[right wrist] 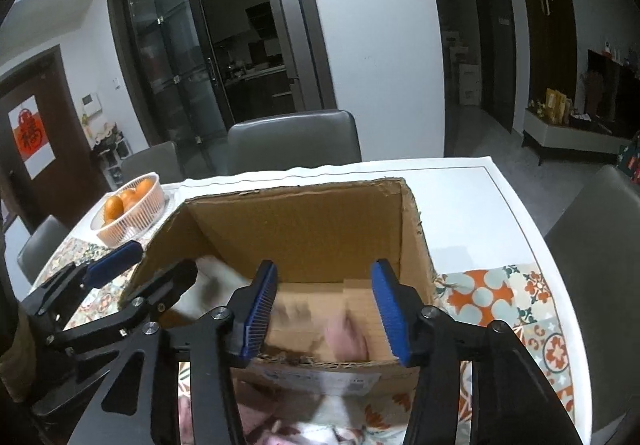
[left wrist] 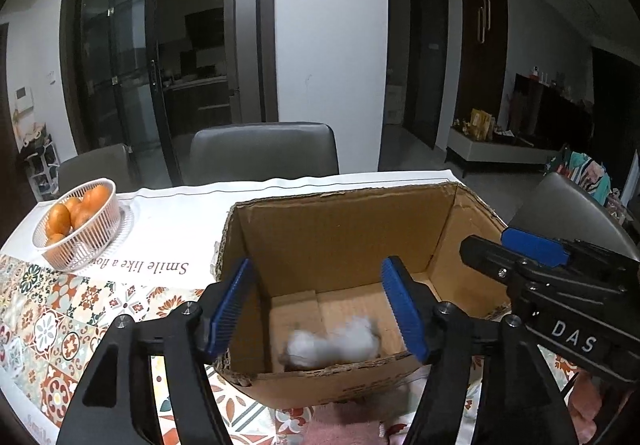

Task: Organize soft objects
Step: 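Open both tools to drop the pouch and coil into the box, then move the left tool to the Kuromi tissue pack while the right tool approaches the oven mitt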

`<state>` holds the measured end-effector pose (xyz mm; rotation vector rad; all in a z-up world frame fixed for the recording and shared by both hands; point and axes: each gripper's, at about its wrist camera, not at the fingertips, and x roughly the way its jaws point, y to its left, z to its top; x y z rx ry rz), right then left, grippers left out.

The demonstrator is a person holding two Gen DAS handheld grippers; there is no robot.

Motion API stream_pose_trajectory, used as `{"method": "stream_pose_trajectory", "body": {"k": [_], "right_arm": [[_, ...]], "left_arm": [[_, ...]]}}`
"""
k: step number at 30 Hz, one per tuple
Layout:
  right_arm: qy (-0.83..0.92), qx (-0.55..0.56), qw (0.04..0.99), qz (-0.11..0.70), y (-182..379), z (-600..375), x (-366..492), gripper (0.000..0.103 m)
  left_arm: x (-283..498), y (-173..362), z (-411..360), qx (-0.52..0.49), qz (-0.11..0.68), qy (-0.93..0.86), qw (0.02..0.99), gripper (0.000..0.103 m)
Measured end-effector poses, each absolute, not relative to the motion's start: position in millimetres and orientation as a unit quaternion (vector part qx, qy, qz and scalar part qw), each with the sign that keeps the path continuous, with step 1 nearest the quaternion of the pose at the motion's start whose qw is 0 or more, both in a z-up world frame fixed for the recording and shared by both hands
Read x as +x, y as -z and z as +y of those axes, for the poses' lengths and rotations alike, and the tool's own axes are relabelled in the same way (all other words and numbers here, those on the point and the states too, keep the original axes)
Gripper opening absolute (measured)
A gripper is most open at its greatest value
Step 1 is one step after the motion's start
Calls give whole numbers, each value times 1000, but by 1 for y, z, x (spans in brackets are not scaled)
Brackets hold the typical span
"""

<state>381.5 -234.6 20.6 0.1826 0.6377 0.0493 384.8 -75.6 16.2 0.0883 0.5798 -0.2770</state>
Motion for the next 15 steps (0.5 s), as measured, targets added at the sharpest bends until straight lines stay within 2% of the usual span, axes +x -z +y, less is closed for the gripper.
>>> {"method": "stream_pose_trajectory", "body": {"k": [15], "right_arm": [[-2, 79, 959, 272, -45, -237, 329, 51]], "left_arm": [[320, -46, -64, 46, 238, 117, 963, 70]]}}
